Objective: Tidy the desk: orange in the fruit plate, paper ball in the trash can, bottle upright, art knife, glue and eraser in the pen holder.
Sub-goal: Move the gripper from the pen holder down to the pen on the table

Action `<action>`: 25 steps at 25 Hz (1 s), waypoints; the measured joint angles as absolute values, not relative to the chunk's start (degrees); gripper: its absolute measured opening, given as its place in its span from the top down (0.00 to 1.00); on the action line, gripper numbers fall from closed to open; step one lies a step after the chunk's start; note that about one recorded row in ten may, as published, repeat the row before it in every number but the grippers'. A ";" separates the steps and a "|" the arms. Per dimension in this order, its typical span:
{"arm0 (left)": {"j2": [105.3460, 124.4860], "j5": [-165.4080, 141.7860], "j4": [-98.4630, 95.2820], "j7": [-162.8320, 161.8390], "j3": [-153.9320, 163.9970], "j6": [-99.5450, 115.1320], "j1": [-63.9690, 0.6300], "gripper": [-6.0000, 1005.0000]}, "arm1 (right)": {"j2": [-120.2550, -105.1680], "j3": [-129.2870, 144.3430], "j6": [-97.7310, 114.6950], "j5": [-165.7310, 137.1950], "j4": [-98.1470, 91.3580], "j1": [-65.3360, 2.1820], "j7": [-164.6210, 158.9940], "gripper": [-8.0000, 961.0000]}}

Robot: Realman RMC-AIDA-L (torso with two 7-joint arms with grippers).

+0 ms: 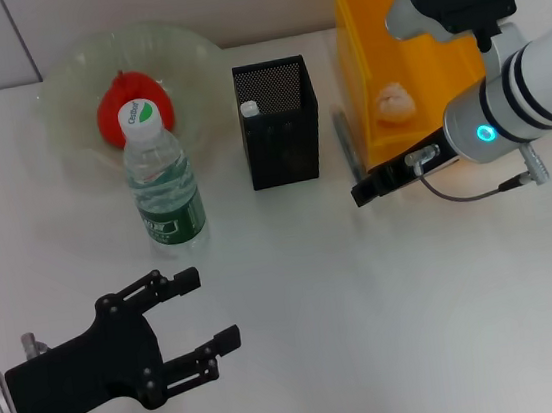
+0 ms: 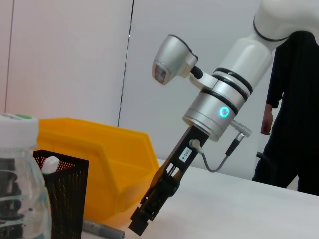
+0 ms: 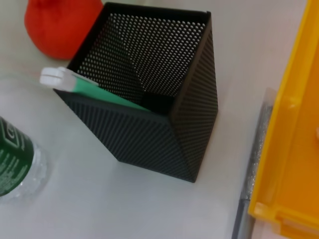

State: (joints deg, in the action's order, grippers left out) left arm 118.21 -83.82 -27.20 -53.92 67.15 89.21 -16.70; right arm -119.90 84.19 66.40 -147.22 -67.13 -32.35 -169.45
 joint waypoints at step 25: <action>118.22 -83.85 -26.96 -53.33 67.14 89.30 -16.35 0.20 | -119.81 84.02 60.95 -143.79 -63.29 -31.26 -169.45 0.44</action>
State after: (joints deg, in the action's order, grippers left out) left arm 118.22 -83.85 -26.96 -53.33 67.14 89.30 -16.35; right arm -119.81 84.02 60.95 -143.79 -63.29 -31.26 -169.45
